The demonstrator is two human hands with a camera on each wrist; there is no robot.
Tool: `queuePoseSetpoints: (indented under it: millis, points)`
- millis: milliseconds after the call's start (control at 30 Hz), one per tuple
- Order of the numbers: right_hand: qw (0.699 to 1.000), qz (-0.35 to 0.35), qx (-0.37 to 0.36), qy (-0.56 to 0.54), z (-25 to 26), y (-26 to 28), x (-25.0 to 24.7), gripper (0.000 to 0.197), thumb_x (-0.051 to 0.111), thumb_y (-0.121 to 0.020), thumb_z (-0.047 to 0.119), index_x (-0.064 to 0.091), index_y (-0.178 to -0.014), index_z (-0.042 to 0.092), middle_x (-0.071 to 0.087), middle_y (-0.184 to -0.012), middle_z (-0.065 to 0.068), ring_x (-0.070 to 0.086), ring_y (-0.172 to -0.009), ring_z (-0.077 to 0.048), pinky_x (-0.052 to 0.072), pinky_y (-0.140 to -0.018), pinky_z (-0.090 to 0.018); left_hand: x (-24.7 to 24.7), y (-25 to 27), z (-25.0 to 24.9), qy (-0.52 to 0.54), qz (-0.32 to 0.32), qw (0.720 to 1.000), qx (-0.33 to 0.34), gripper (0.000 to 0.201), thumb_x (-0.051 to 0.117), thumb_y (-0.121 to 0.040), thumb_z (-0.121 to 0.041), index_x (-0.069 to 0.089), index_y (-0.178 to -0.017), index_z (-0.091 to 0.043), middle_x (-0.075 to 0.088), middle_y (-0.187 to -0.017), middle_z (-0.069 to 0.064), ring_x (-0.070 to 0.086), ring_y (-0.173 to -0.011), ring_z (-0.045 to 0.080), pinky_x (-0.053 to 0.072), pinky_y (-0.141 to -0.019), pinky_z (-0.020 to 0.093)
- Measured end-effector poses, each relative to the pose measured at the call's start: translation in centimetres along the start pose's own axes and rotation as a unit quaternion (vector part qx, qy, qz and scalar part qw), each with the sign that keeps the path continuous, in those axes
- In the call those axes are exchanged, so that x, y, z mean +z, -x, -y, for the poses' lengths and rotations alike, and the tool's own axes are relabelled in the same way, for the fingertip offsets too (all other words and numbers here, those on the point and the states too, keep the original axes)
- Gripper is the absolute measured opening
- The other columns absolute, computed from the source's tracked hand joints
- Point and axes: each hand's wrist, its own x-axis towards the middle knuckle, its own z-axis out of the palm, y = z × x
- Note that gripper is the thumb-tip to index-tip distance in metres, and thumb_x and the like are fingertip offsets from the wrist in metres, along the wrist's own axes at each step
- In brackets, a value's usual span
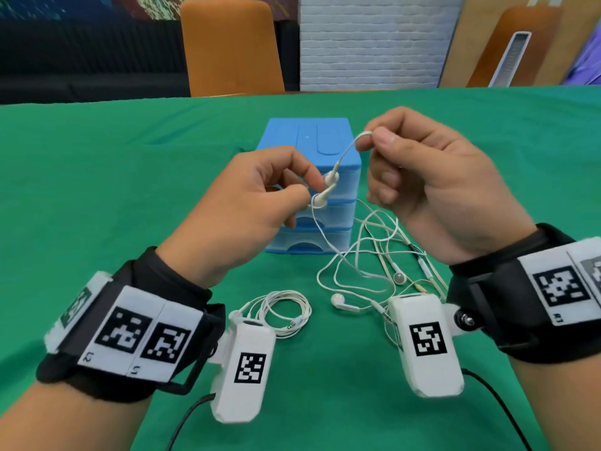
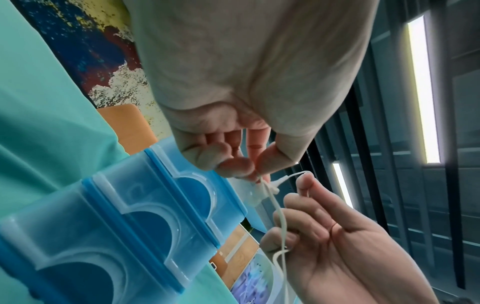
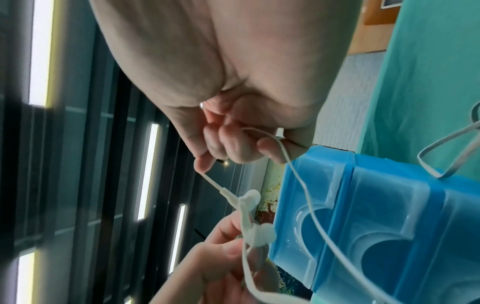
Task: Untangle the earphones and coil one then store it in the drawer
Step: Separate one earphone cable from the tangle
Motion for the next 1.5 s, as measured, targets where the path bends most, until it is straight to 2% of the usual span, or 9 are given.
queuePoseSetpoints:
  millis: [133, 267, 533, 800, 933, 1067, 1300, 1400, 1500]
  points:
    - [0.999, 0.015, 0.030, -0.035, 0.1, 0.1, -0.1, 0.009, 0.052, -0.094, 0.017, 0.056, -0.087, 0.017, 0.062, -0.082, -0.004, 0.052, -0.068, -0.017, 0.037, -0.066, -0.031, 0.1, 0.0, -0.2, 0.003, -0.001, 1.000, 0.015, 0.013, 0.060, -0.086, 0.001, 0.066, -0.089, -0.010, 0.063, -0.085, 0.025, 0.070, -0.070, 0.017, 0.054, -0.061, 0.030]
    - [0.993, 0.040, 0.055, -0.095, 0.1, 0.1, -0.1, 0.009, 0.044, -0.090, 0.020, 0.045, -0.082, 0.017, 0.067, -0.094, -0.011, 0.059, -0.079, -0.021, 0.038, -0.069, -0.034, 0.3, 0.2, -0.6, 0.083, -0.018, 0.996, 0.005, 0.019, 0.055, -0.091, 0.013, 0.059, -0.089, -0.006, 0.054, -0.076, 0.014, 0.076, -0.078, 0.028, 0.062, -0.078, 0.039]
    - [0.978, -0.016, 0.086, -0.188, -0.4, 0.0, -0.7, 0.015, 0.037, -0.070, 0.020, 0.031, -0.056, 0.016, 0.055, -0.070, -0.012, 0.048, -0.067, -0.023, 0.039, -0.066, -0.030, -0.1, 0.0, -1.1, 0.314, -0.052, 0.948, -0.015, 0.021, 0.059, -0.090, 0.011, 0.055, -0.084, -0.010, 0.058, -0.078, 0.012, 0.069, -0.075, 0.022, 0.057, -0.069, 0.023]
    - [0.969, -0.074, 0.065, -0.226, -0.4, 0.1, -1.1, 0.015, 0.040, -0.066, 0.019, 0.028, -0.056, 0.016, 0.020, -0.070, -0.006, 0.038, -0.061, -0.019, 0.030, -0.060, -0.028, -0.3, 0.0, -0.9, 0.316, -0.058, 0.947, -0.011, 0.020, 0.055, -0.095, 0.004, 0.058, -0.090, -0.015, 0.056, -0.075, -0.002, 0.056, -0.065, 0.011, 0.045, -0.059, 0.018]
    - [0.986, -0.071, 0.056, -0.140, 0.5, 0.1, -1.2, 0.012, 0.043, -0.076, 0.018, 0.038, -0.066, 0.015, 0.050, -0.062, -0.008, 0.040, -0.059, -0.020, 0.029, -0.058, -0.028, -0.7, 0.0, -0.9, 0.283, -0.068, 0.957, 0.007, 0.022, 0.049, -0.096, 0.005, 0.059, -0.091, -0.014, 0.054, -0.075, -0.002, 0.048, -0.060, 0.011, 0.038, -0.057, 0.019]
    - [0.998, -0.046, 0.031, -0.008, 0.9, 0.0, -0.5, 0.016, 0.047, -0.094, 0.015, 0.055, -0.080, 0.014, 0.070, -0.076, -0.011, 0.051, -0.055, -0.018, 0.033, -0.053, -0.025, -0.4, 0.1, -1.1, 0.257, -0.055, 0.965, 0.020, 0.023, 0.048, -0.096, 0.006, 0.064, -0.094, -0.011, 0.058, -0.080, 0.002, 0.052, -0.064, 0.013, 0.041, -0.059, 0.020]
    - [0.957, 0.038, -0.054, 0.282, 0.9, 0.2, 1.3, 0.013, 0.062, -0.096, 0.008, 0.069, -0.088, 0.001, 0.067, -0.073, -0.010, 0.056, -0.055, -0.012, 0.040, -0.051, -0.017, 0.4, 0.4, -1.2, 0.169, 0.032, 0.985, 0.010, 0.031, 0.063, -0.085, -0.005, 0.068, -0.115, -0.011, 0.053, -0.089, 0.018, 0.038, -0.064, 0.019, 0.029, -0.057, 0.026]
    - [0.947, 0.032, -0.075, 0.312, 0.8, 0.0, 1.5, 0.012, 0.065, -0.095, 0.010, 0.071, -0.087, 0.003, 0.058, -0.061, 0.010, 0.052, -0.053, -0.008, 0.043, -0.054, -0.019, 0.6, 0.5, -1.2, 0.158, 0.015, 0.987, 0.016, 0.024, 0.067, -0.087, -0.005, 0.068, -0.111, -0.005, 0.051, -0.086, 0.018, 0.030, -0.065, 0.023, 0.020, -0.056, 0.033]
    - [0.946, 0.023, -0.081, 0.312, 0.9, 0.0, 1.5, 0.010, 0.067, -0.092, 0.018, 0.072, -0.091, 0.009, 0.062, -0.070, 0.000, 0.055, -0.059, -0.013, 0.044, -0.056, -0.027, 0.5, 0.5, -1.3, 0.145, -0.017, 0.989, 0.021, 0.008, 0.064, -0.094, -0.005, 0.065, -0.095, 0.003, 0.044, -0.070, 0.013, 0.027, -0.056, 0.015, 0.017, -0.053, 0.032]
